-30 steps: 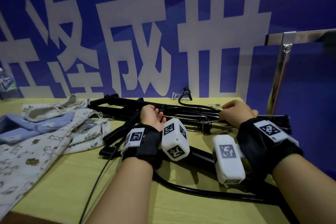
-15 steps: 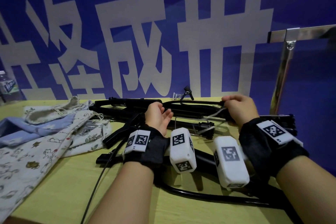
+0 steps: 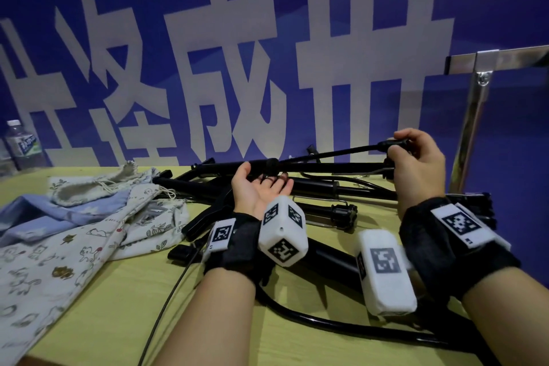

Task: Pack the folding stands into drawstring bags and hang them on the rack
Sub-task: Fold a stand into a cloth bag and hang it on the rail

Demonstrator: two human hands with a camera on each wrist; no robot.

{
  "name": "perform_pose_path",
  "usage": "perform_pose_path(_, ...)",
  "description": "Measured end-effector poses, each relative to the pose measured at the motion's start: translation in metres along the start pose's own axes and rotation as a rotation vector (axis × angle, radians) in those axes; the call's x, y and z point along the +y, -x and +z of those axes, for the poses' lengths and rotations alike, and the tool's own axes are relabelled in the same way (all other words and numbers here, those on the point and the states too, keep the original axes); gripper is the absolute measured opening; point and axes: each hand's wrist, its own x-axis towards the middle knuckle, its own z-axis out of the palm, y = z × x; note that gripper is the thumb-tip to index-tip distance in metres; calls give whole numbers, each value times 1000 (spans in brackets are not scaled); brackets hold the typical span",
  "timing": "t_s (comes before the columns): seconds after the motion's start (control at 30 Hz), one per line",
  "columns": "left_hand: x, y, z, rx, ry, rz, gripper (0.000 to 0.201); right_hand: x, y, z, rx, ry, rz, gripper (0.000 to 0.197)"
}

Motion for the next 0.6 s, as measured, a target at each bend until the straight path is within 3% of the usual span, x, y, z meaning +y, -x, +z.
perform_pose_path(0.3, 8, 2, 11, -131, -79, 128, 50, -4, -2, -2, 125, -181, 22, 35)
perform_pose_path(0.4, 22, 2, 11, -60, 56, 143, 56, -7, -4, -7, 133, -210, 21, 33)
perform_pose_path(0.5, 34, 2, 7, 68, 230, 132, 29, -8, -5, -9, 133, -208, 17, 33)
perform_pose_path(0.6, 39, 3, 6, 68, 146, 130, 31, -5, -7, -8, 135, -177, 31, 35)
